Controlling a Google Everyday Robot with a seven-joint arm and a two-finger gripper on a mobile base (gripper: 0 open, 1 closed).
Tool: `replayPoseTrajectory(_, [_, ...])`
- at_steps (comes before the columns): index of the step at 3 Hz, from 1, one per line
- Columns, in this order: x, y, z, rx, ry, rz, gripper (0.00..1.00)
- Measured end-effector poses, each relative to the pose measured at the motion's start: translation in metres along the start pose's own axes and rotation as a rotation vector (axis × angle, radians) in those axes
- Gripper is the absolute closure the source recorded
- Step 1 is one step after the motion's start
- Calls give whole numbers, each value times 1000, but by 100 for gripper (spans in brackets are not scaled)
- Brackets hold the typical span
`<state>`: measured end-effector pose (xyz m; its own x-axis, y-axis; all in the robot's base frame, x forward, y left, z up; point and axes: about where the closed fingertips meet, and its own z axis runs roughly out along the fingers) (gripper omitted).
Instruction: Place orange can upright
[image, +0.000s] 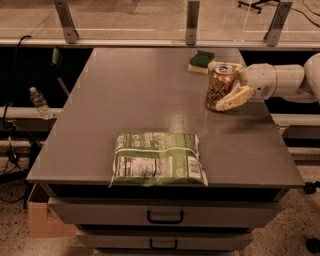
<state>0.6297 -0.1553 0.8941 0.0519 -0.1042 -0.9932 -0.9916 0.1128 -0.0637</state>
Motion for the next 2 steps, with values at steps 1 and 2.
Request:
replayPoseTrajectory(1, [-4,-7,-23,49,47,-9,0])
replayPoseTrajectory(2, [-36,-6,-69,168,103,-51,0])
